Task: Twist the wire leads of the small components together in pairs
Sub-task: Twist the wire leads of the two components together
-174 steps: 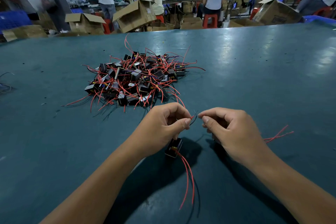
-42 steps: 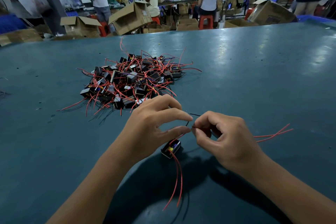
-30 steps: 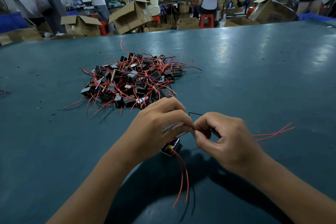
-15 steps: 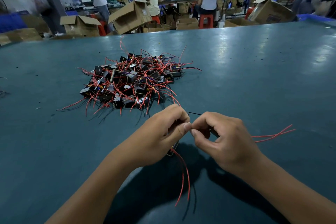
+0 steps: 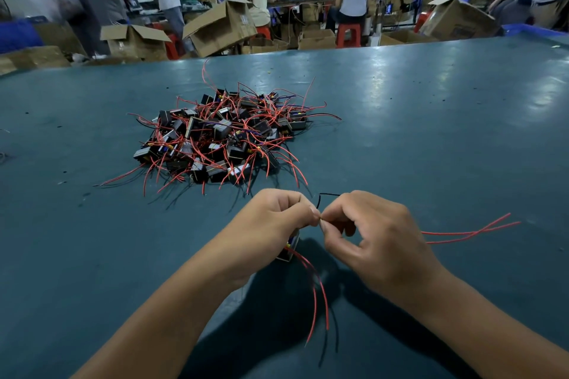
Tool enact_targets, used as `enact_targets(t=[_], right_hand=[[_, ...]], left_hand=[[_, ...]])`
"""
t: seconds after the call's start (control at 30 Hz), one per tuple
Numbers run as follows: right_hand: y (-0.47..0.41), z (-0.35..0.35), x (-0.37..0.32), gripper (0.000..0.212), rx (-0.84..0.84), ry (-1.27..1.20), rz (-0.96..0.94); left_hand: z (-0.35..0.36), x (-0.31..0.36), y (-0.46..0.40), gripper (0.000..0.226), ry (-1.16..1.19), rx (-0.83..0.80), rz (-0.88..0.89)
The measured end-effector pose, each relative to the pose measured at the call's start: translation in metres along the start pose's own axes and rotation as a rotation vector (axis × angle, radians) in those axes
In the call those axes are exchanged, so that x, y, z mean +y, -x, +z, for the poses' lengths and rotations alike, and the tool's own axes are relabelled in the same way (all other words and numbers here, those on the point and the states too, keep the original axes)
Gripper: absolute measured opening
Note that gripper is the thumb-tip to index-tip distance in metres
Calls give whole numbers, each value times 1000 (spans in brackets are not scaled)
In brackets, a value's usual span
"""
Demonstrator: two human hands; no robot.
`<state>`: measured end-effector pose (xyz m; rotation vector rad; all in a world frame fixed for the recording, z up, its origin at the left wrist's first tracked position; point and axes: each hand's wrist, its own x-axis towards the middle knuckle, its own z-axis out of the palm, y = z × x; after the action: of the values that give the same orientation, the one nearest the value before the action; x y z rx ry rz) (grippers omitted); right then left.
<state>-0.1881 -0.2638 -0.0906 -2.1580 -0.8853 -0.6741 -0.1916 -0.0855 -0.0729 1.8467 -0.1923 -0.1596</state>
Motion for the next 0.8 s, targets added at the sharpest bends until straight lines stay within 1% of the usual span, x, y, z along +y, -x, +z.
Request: enact_targets(t=[0.13,0.23,0.3,0.37,0.53,0.7,0.8], right_hand=[[0,2,3,5,45,-114,140],[0,2,7,9,66,-153,199],[0,2,7,12,57,-170,213],[0,1,7,12,43,-187,219],[-3,-4,10,11,35,-192,242],[-2,-3,12,12,20,-221,259],[-2,-6,11,32,-56,-249,207]], left_hand=[[-4,-2,-1,14,-103,27,113],[-11,-5,-2,4,-284,23,204],[-12,-7,-2,5,-378,27,247],[-11,-9,-3,7,-388,26,269],[-15,-11,-8,10,-330,40,284],[-17,-12,-9,5,-368,51,324],[-16,-13,-9,4,-389,47,320]])
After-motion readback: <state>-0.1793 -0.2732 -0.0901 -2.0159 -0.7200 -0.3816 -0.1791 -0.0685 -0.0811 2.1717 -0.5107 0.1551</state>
